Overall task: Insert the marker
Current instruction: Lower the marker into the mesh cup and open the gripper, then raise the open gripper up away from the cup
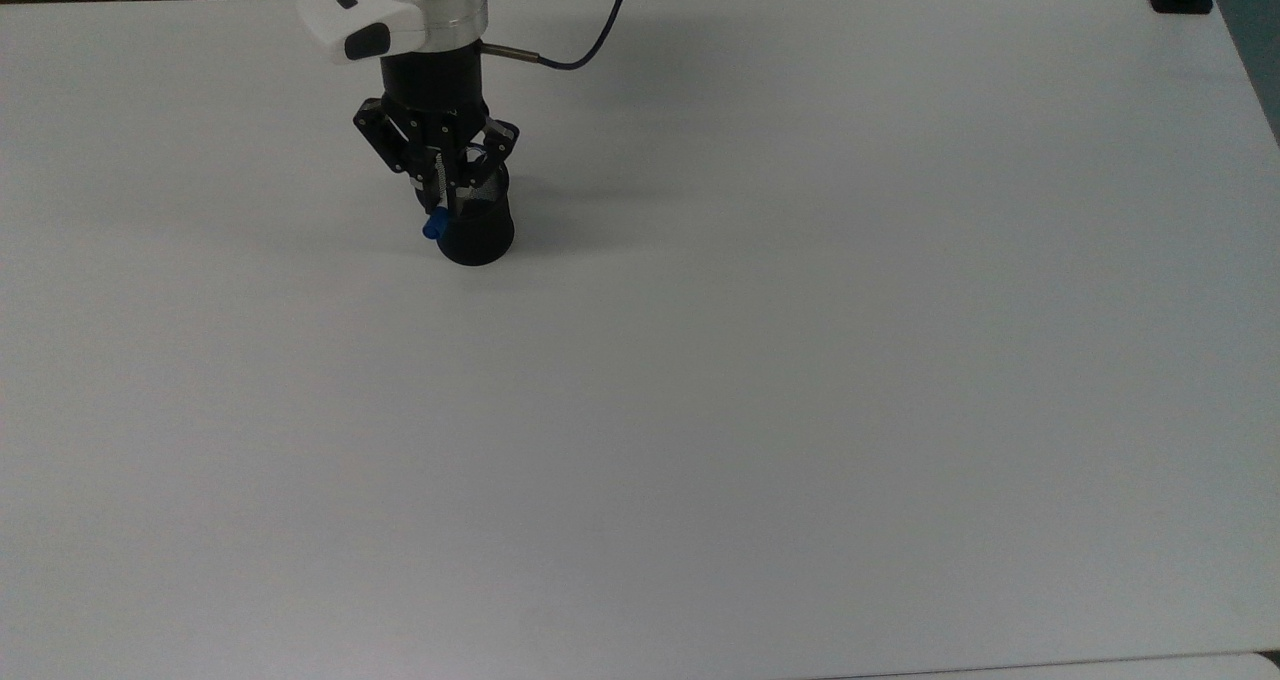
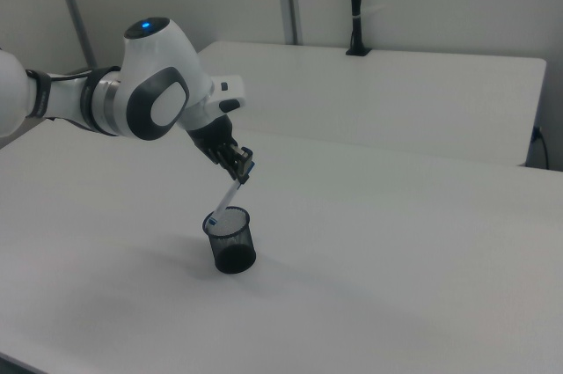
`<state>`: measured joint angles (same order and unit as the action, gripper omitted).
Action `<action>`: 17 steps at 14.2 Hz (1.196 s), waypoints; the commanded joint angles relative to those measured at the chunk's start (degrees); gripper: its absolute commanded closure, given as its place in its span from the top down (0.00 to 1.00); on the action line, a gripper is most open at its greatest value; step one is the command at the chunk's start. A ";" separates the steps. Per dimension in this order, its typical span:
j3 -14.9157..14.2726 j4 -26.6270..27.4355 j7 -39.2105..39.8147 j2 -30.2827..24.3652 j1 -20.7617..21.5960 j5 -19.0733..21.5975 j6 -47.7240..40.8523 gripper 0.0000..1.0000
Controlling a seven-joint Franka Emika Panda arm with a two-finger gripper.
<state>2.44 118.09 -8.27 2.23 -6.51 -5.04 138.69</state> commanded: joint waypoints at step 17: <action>0.55 -6.10 0.89 -1.70 3.51 0.29 -12.54 1.00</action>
<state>3.01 116.77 -7.42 1.29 -6.41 -5.03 135.10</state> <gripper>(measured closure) 0.000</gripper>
